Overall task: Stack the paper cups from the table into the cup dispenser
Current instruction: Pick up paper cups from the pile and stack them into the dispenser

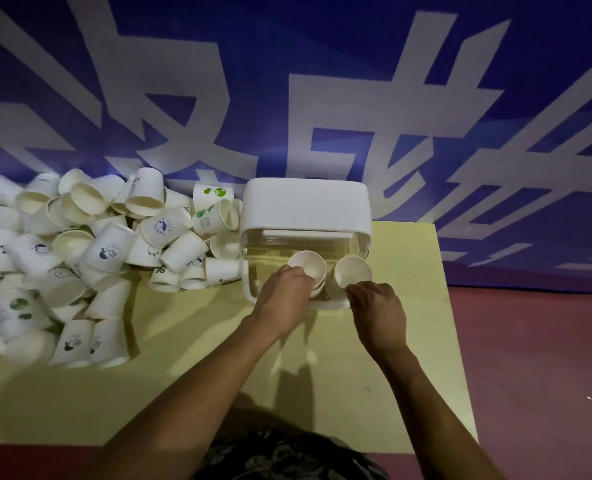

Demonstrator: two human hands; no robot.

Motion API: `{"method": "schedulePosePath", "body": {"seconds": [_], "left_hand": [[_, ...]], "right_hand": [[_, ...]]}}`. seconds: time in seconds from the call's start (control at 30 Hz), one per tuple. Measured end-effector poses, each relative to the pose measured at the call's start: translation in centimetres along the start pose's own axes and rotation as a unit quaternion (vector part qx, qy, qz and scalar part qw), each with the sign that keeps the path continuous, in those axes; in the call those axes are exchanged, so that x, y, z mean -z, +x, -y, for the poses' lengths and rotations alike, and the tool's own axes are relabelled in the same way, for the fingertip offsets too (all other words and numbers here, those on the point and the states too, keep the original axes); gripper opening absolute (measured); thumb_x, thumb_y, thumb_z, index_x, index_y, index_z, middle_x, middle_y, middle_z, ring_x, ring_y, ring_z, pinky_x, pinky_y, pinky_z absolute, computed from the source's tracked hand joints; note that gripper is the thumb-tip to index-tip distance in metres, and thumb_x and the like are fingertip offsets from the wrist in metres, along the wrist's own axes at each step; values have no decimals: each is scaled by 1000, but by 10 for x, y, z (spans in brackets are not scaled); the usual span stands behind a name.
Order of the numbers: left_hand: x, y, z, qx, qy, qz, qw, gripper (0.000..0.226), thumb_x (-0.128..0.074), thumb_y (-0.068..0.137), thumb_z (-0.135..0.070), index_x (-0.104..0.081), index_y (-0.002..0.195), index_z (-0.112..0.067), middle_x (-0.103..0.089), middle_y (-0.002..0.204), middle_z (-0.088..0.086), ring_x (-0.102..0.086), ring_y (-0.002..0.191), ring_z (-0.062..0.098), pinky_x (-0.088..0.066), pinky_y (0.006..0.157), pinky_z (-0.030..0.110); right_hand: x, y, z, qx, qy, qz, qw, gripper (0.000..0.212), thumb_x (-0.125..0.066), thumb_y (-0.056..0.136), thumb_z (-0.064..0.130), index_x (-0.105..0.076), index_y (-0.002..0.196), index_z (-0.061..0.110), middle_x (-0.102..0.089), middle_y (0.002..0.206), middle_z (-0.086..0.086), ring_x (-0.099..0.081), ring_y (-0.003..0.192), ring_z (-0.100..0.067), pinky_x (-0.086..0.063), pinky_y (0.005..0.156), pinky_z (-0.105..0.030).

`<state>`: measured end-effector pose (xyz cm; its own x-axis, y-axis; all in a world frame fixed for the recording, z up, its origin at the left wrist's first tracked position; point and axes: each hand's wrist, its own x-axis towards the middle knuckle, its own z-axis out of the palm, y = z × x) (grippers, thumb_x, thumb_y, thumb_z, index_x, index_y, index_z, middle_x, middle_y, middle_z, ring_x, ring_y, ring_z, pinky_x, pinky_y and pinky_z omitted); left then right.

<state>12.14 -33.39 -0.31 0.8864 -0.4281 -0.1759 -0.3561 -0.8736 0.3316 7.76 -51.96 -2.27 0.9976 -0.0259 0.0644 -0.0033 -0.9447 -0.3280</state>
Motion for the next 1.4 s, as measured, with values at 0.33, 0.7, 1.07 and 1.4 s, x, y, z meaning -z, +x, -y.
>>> {"method": "schedulePosePath", "body": {"seconds": [0.33, 0.7, 1.07, 1.4], "left_hand": [[-16, 18, -9, 37, -45, -7, 998, 27, -46, 97, -22, -67, 113, -19, -60, 116, 0, -51, 109, 21, -45, 92, 35], [-2, -57, 77, 234, -205, -214, 926, 12, -62, 86, -10, -70, 91, -17, -69, 86, -2, -63, 79, 18, -50, 69, 31], [46, -90, 227, 475, -325, -286, 766, 32, -63, 88, -25, -58, 114, -8, -65, 104, 6, -60, 91, 24, -49, 81, 35], [50, -90, 301, 559, -610, -305, 472, 29, -69, 86, -20, -43, 97, -13, -52, 93, 11, -51, 77, 19, -53, 62, 31]], "right_hand": [[-11, 9, -7, 6, 0, 28, 1000, 12, -68, 85, 16, -72, 92, 24, -71, 87, 6, -55, 73, -27, -41, 58, -31], [-25, 10, 80, 133, 181, 90, 970, 15, -58, 89, 18, -68, 100, 20, -68, 99, 5, -62, 86, -23, -54, 61, -36], [-91, 48, 184, 55, 180, 235, 954, 33, -61, 90, 17, -60, 123, 13, -64, 121, -8, -64, 100, -26, -48, 82, -29], [-128, 102, 266, -157, 343, 216, 900, 38, -64, 86, 14, -57, 123, 21, -58, 112, 8, -61, 86, -15, -51, 77, -31]]}}
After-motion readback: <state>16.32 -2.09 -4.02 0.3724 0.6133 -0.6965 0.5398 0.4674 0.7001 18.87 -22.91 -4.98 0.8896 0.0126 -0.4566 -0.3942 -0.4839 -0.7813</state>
